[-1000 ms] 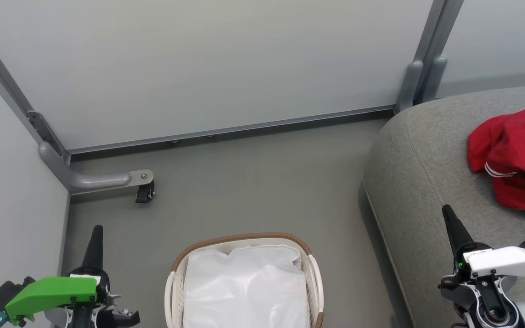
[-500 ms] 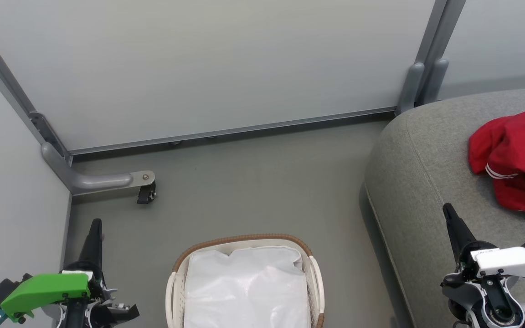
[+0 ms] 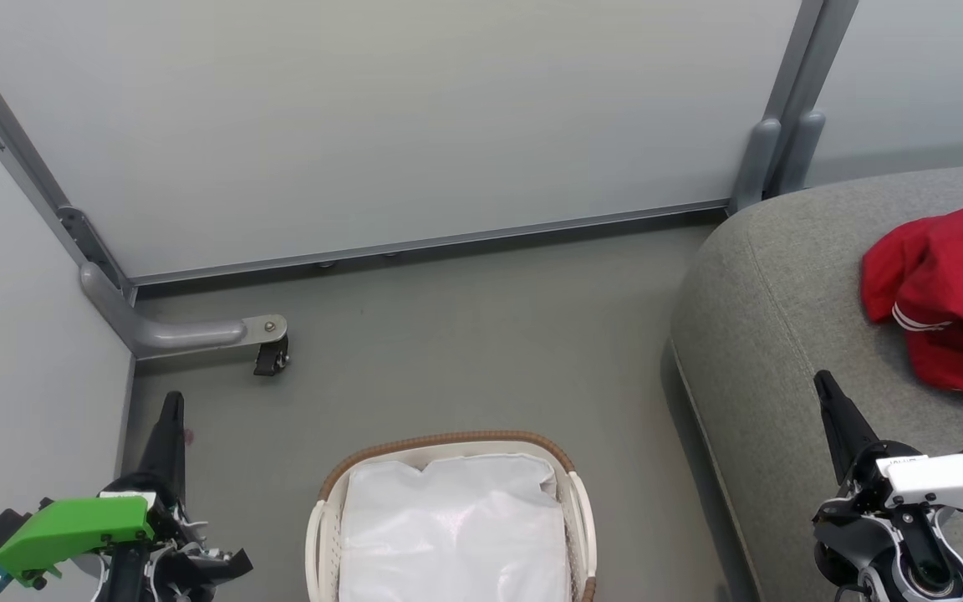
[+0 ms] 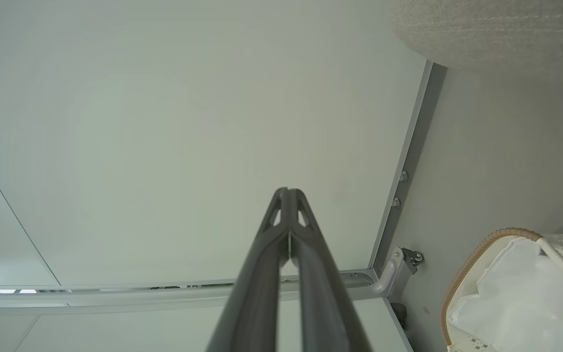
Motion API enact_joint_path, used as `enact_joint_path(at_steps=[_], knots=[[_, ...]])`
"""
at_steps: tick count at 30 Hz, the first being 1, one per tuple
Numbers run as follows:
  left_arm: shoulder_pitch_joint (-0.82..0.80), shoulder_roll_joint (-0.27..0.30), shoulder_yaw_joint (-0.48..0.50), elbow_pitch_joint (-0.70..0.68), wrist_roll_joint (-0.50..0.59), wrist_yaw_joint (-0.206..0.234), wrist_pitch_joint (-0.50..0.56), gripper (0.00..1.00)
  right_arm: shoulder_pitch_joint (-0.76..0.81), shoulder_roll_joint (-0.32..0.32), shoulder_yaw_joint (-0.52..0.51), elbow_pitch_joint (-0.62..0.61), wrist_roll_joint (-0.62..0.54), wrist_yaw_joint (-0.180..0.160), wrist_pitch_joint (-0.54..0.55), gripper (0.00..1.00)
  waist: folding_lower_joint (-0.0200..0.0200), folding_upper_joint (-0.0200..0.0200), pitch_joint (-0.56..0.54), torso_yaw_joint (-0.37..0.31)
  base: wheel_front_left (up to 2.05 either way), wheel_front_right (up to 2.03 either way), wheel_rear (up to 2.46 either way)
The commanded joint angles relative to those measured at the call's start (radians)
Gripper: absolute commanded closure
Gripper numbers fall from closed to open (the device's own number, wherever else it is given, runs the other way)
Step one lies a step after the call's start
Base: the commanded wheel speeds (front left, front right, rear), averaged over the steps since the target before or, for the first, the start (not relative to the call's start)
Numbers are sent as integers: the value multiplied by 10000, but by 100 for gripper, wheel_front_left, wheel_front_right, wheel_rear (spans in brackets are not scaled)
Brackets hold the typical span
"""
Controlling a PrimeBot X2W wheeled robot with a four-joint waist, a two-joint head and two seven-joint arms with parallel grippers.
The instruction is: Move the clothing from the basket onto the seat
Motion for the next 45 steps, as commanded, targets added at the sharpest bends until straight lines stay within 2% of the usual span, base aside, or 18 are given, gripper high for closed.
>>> enact_joint_path(at_steps=[1, 45], knots=[[-159, 73, 33, -44, -82, -56, 53, 100, 109, -59, -33, -53, 86, 0, 36, 100, 0, 0, -2, 2, 0, 0, 0], [-132, 73, 27, -38, -79, -57, 49, 100, 108, -59, -28, -47, 86, 0, 32, 100, 0, 0, -2, 2, 0, 0, 0]])
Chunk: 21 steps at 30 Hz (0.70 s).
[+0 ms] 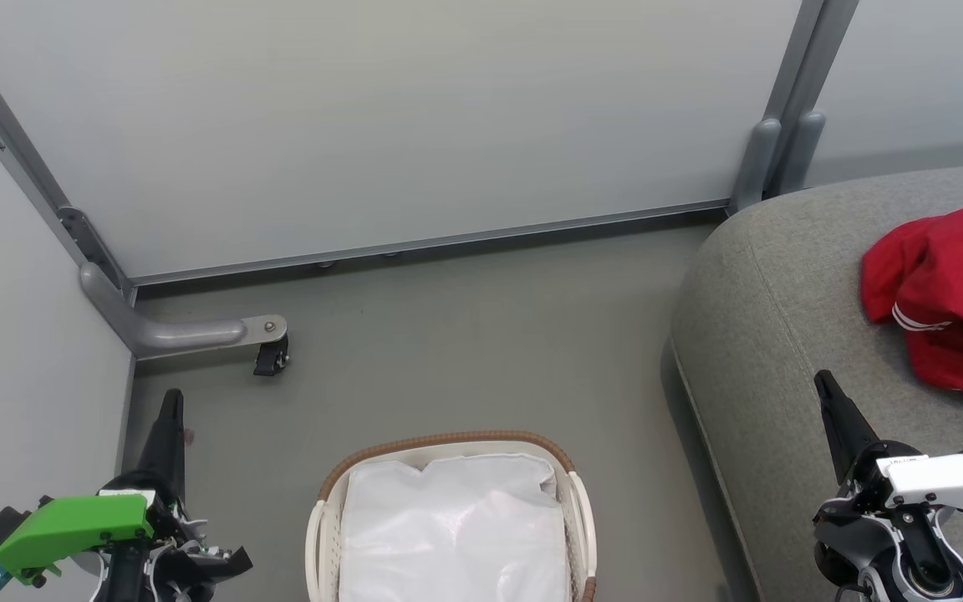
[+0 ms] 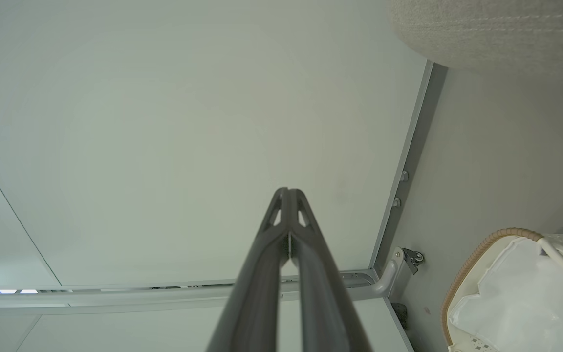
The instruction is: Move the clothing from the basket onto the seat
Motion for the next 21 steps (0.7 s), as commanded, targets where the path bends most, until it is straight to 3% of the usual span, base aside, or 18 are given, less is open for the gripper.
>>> enact_joint_path(at_steps=[1, 21], knots=[[-90, 73, 19, -19, -33, -57, 45, 100, 105, -59, -20, -35, 34, 0, 30, 100, 0, 0, 0, 0, 0, 0, 0], [-89, 73, 18, -19, -34, -57, 44, 100, 105, -58, -19, -34, 35, 0, 29, 100, 0, 0, 0, 0, 0, 0, 0]])
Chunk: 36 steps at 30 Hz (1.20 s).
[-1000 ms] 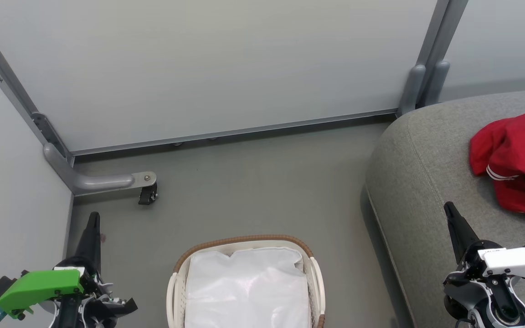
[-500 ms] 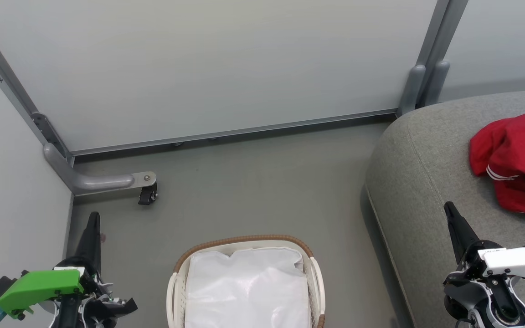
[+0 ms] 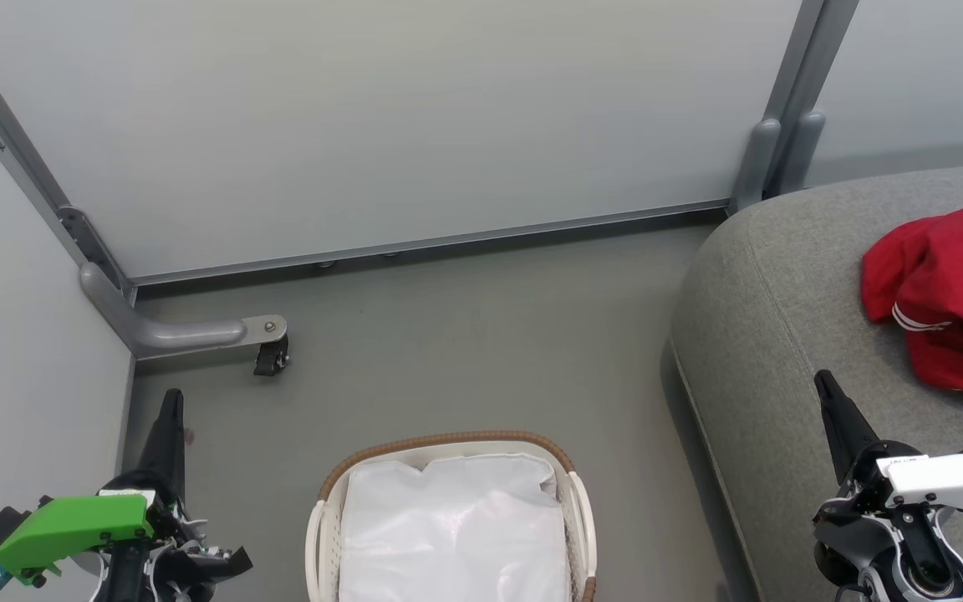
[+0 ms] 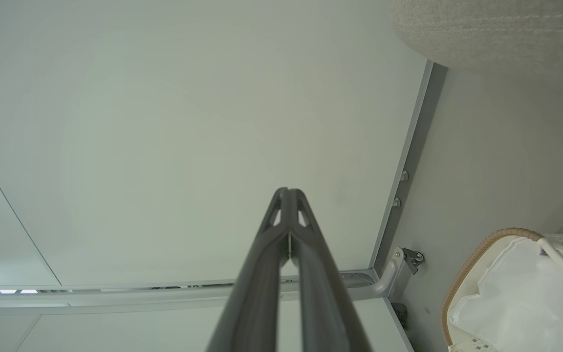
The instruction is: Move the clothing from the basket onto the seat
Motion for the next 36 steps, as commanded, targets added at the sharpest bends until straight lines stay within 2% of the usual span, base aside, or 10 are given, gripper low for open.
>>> enact_joint_path(at_steps=[1, 36], knots=[[-89, 73, 18, -17, -34, -57, 44, 100, 105, -56, -19, -32, 35, 0, 29, 100, 0, 0, 0, 0, 0, 0, 0], [-89, 73, 17, -18, -33, -57, 45, 100, 106, -56, -18, -32, 35, 0, 28, 100, 0, 0, 0, 0, 0, 0, 0]])
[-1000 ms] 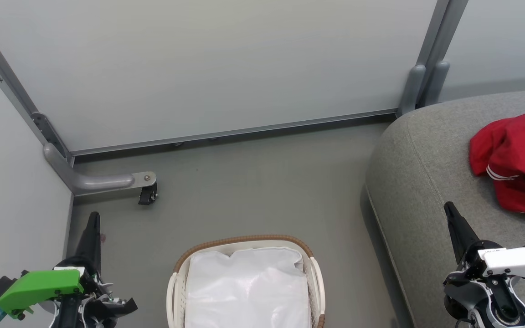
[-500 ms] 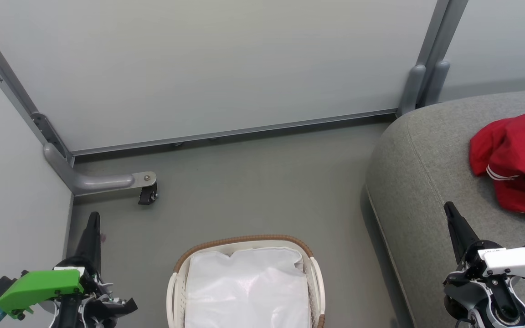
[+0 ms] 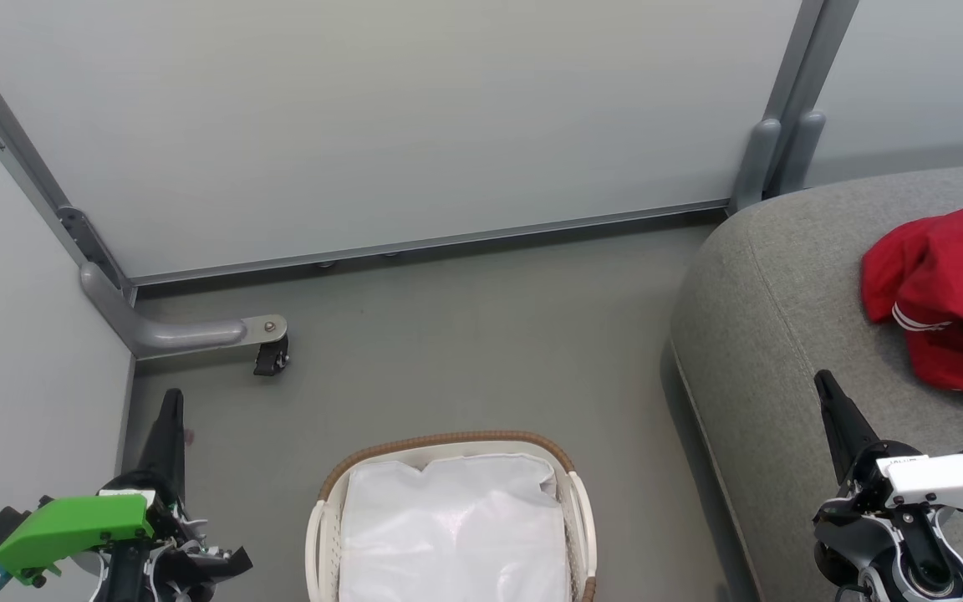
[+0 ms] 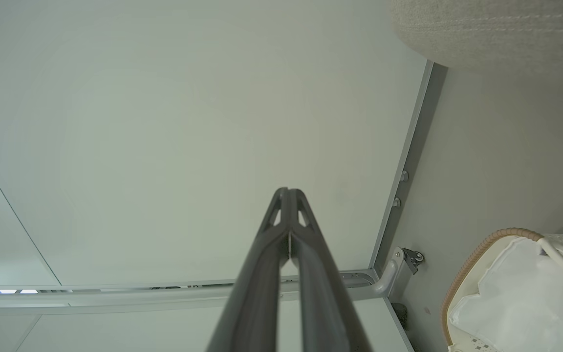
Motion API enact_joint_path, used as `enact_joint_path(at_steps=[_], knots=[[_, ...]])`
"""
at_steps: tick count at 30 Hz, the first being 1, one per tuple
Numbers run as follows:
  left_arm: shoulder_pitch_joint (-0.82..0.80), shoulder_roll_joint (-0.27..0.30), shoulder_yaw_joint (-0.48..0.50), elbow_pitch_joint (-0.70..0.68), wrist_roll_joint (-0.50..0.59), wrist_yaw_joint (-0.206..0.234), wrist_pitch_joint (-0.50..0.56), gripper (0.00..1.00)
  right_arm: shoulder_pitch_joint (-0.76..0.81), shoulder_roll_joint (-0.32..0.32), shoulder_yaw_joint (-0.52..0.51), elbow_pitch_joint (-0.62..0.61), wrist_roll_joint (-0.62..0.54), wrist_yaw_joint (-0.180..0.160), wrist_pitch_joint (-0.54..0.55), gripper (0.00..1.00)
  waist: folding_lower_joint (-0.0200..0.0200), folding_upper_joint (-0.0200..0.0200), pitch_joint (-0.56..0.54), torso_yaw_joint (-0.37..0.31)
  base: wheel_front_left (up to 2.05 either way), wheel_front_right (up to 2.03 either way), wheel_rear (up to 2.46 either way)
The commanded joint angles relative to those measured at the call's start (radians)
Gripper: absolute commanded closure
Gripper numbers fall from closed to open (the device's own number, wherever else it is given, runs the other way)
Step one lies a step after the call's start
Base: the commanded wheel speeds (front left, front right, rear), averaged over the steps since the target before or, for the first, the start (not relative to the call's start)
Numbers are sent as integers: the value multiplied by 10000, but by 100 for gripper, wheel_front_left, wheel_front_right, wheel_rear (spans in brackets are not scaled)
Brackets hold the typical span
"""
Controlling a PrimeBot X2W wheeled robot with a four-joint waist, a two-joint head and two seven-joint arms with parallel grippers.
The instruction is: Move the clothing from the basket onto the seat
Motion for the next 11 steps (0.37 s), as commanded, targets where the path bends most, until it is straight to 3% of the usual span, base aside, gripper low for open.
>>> enact_joint_path(at_steps=[1, 11], knots=[[-89, 73, 17, -18, -32, -57, 45, 100, 106, -56, -18, -32, 35, 0, 30, 100, 0, -1, 0, 0, 0, 0, 0], [-89, 74, 17, -19, -32, -57, 43, 100, 106, -56, -18, -32, 36, 0, 30, 100, 0, -1, 0, 0, 0, 0, 0]])
